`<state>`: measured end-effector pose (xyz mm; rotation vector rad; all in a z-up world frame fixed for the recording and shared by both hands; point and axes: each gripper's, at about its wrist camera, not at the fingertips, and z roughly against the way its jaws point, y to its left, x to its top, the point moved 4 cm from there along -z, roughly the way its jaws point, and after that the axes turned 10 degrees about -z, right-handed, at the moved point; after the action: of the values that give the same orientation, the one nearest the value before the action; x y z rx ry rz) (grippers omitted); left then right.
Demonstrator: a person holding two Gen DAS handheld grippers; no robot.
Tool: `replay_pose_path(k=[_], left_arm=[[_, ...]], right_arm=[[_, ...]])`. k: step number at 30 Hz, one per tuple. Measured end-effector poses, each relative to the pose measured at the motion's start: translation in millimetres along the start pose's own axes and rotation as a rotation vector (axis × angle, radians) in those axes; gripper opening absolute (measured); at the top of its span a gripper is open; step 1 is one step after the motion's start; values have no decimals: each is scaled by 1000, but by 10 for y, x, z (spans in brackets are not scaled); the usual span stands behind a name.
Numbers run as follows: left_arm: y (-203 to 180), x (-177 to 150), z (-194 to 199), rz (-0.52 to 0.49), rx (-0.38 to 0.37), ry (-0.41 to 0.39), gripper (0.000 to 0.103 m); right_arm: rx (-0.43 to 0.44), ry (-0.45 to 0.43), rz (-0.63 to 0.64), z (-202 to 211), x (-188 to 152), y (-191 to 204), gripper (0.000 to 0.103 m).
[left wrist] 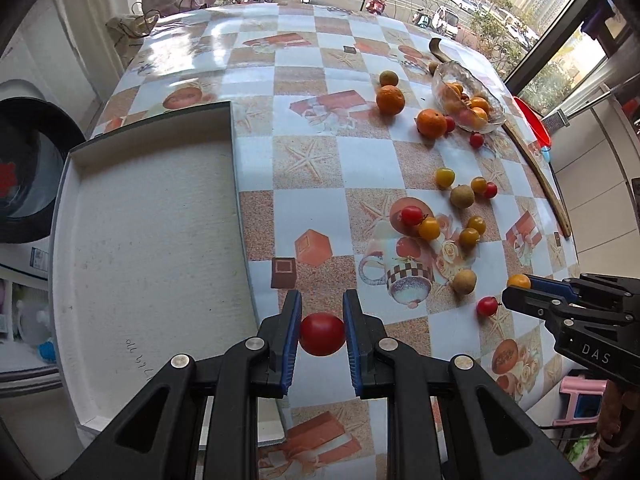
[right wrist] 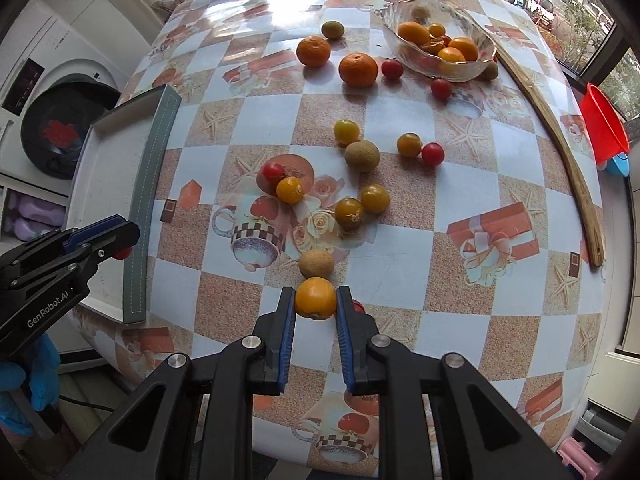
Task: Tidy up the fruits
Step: 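Carry both tomatoes to the white tray and open both tools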
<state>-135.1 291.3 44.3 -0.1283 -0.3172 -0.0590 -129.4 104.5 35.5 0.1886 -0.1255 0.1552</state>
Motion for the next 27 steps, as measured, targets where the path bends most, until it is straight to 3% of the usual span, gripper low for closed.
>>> replay_pose_path(k=[16, 27], left_arm=[[1164, -534, 107, 235, 169, 7, 23], [1443, -825, -136, 277, 221, 63, 23]], right_arm=[[140, 66, 246, -278, 271, 1558, 22], [135, 173, 318, -946, 413, 2331, 22]])
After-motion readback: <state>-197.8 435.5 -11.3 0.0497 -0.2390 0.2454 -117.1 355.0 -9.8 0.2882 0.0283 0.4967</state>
